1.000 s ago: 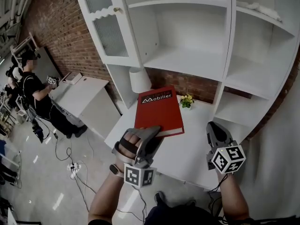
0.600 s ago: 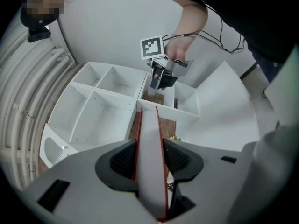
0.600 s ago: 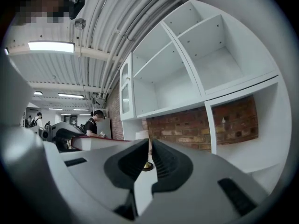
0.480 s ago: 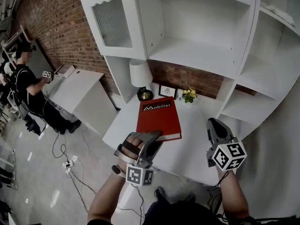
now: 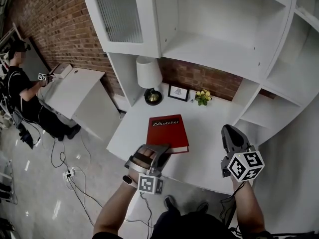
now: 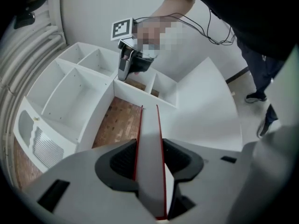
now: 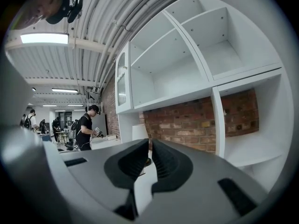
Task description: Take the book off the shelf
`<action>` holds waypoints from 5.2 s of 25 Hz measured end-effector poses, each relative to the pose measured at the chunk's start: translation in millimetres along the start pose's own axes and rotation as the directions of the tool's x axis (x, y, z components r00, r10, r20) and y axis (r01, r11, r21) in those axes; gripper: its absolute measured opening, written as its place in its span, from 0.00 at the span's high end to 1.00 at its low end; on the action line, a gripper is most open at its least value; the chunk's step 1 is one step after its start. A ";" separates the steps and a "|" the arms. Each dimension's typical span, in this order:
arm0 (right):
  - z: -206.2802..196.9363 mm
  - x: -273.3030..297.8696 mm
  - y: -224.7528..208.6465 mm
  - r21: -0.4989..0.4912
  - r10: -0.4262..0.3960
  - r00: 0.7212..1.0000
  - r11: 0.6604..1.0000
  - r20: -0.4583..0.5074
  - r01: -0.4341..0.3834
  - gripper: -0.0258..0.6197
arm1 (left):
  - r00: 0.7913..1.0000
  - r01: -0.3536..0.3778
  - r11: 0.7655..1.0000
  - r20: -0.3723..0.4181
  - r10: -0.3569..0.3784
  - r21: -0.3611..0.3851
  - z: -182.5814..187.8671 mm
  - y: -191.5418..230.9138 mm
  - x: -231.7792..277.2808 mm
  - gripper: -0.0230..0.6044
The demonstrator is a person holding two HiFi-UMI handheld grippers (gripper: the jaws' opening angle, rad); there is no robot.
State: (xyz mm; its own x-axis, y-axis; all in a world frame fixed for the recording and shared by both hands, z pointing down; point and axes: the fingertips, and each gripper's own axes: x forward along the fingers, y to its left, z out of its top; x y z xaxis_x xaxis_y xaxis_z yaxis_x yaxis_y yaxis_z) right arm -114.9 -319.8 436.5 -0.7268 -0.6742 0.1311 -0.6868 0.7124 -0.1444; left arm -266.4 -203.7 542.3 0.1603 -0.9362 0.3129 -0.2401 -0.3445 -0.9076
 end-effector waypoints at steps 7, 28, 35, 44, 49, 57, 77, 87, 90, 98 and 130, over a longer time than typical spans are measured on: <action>-6.9 10.3 -3.4 -0.004 -0.050 0.999 0.999 -0.014 0.050 0.92 | 0.995 0.038 0.998 -0.088 -0.043 -0.057 -65.3 -31.3 22.4 0.70; -32.3 21.8 19.1 -0.103 -0.116 0.986 0.989 -0.124 0.103 0.92 | 0.985 0.089 0.992 -0.141 -0.102 -0.094 -152.3 -91.1 76.8 0.70; -40.9 21.9 26.2 -0.086 -0.104 0.984 0.992 -0.142 0.093 0.92 | 0.981 0.128 0.988 -0.135 -0.139 -0.086 -148.3 -119.5 82.7 0.69; -66.3 33.5 31.6 -0.057 -0.049 0.983 0.998 -0.177 0.039 0.92 | 0.945 0.217 0.959 -0.207 -0.253 -0.180 -150.3 -149.8 84.7 0.57; -85.8 49.1 40.3 -0.033 0.019 0.979 0.999 -0.202 -0.027 0.92 | 0.910 0.272 0.934 -0.252 -0.328 -0.231 -149.1 -172.3 89.4 0.56; -107.6 62.9 53.9 -0.005 0.122 0.965 0.992 -0.233 -0.127 0.92 | 0.821 0.349 0.824 -0.278 -0.499 -0.447 -146.9 -204.2 92.1 0.48; -74.8 68.7 44.9 -0.011 0.158 0.973 0.987 -0.167 -0.163 0.93 | 0.958 0.071 0.636 -0.125 -0.258 -0.768 -85.5 -42.6 73.9 0.47; -22.6 72.2 56.2 -0.076 0.191 0.979 0.978 -0.072 -0.196 0.94 | 0.987 -0.154 0.393 -0.122 0.107 -0.906 -59.5 96.5 29.1 0.63; -10.8 71.9 58.3 -0.088 0.202 0.978 0.975 -0.047 -0.206 0.94 | 0.978 -0.167 0.334 -0.113 0.175 -0.927 -50.9 117.7 15.6 0.75; 21.0 69.4 56.1 -0.102 0.227 0.973 0.970 0.045 -0.222 0.94 | 0.944 -0.195 0.273 -0.105 0.313 -0.942 -18.6 157.2 -17.9 0.90; 93.1 46.5 55.5 -0.226 0.265 0.945 0.949 0.191 -0.220 0.95 | 0.860 -0.283 0.229 -0.141 0.491 -0.932 12.6 222.2 -63.9 0.90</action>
State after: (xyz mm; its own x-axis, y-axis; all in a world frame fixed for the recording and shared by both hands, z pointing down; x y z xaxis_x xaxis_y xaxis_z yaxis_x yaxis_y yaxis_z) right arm -186.5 -329.8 343.2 -0.8680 -0.4861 -0.1015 -0.4928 0.8683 0.0563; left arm -318.0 -219.6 317.2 -0.1147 -0.9839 -0.1368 -0.9921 0.1205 -0.0351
